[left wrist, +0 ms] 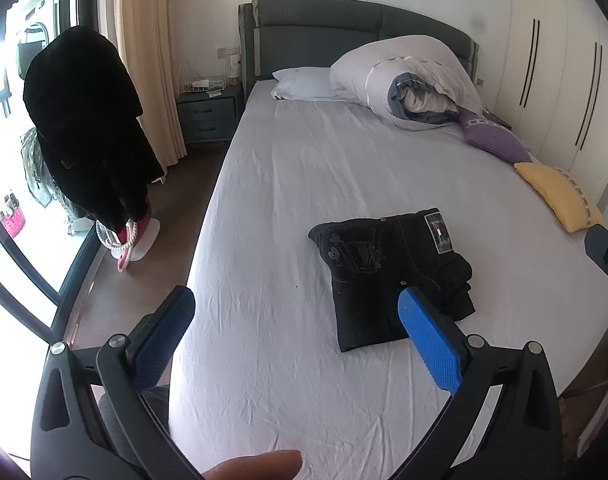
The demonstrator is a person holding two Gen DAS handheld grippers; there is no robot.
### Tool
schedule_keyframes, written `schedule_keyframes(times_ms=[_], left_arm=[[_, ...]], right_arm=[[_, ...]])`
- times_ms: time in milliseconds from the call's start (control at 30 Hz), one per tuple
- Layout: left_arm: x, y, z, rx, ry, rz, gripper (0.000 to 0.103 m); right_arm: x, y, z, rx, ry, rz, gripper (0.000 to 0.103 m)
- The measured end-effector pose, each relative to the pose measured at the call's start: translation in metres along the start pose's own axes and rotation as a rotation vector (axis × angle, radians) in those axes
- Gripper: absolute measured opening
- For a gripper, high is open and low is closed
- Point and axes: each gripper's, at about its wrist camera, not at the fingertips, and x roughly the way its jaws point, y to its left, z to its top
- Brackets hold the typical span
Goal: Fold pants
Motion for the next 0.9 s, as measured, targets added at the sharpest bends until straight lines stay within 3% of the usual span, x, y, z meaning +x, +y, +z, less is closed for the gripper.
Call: schedule_keyframes(times_ms=[900], left_arm=[[0.020, -0.005, -0.004, 0.007, 0.026, 0.004, 0.103]], right_arm=[[0.008, 0.005, -0.013, -0.012, 0.052, 0.009, 0.103]])
